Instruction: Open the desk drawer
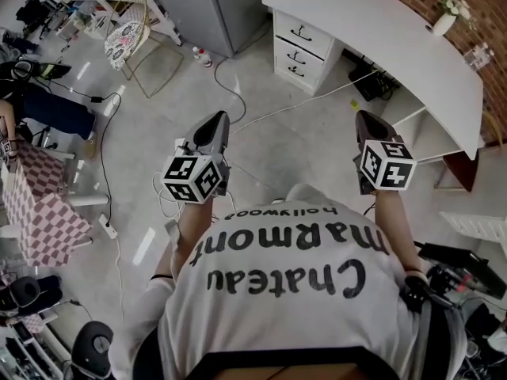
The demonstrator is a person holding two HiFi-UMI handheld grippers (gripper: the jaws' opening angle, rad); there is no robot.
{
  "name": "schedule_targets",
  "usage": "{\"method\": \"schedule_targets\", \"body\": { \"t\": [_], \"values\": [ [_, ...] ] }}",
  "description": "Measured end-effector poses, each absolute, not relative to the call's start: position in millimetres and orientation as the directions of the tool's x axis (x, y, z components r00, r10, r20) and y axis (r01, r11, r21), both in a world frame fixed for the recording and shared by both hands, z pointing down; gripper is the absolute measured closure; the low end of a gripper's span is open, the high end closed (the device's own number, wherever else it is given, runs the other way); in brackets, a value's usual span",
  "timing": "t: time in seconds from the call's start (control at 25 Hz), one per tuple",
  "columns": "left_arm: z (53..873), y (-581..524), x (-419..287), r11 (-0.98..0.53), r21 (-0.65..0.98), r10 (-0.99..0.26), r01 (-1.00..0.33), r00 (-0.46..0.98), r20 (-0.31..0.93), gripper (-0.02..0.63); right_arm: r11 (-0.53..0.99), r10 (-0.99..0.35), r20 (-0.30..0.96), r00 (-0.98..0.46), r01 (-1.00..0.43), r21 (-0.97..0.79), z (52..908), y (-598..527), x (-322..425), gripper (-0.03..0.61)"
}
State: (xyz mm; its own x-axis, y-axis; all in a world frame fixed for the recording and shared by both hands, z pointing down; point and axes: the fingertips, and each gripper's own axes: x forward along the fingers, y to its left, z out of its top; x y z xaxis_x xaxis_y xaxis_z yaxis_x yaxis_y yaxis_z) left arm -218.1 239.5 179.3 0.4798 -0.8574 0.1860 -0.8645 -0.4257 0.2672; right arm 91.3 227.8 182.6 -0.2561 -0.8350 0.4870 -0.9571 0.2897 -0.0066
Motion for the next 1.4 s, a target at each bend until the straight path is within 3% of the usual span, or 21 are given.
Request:
{"method": "schedule_targets", "body": {
  "t": [0.8,0.96,1.08,1.24,1.4],
  "values": [
    [196.4,82.5,-179.5,-0.392,0.323,-0.841,-0.861,0.478,0.252,0.6,0.3,-0.818,0.51,-0.267,-0.954,-0.018,198.3,57.6,127.8,0.565],
    [179.3,46.8,-168.4,-0.397,0.281,-0.869,-0.874,0.456,0.192,0.6,0.301,-0.824,0.49,-0.284,-0.952,-0.046,193.4,14.7,136.8,0.565],
    [169.0,26.6,-143.9,-0.473,0.27,-0.842,-0.838,0.521,0.142,0.6,0.301,-0.825,0.479,-0.3,-0.95,-0.078,194.4,-9.6,143.4,0.565],
    [173.9,-3.4,-106.4,-0.531,0.196,-0.815,-0.824,0.56,0.148,0.6,0.311,-0.821,0.473,-0.32,-0.945,-0.101,206.5,-43.8,163.4,0.565],
    [180.3,-23.3,-103.5,-0.504,0.245,-0.82,-0.828,0.548,0.165,0.6,0.31,-0.819,0.469,-0.33,-0.943,-0.123,216.1,-62.0,175.4,0.565]
  ]
}}
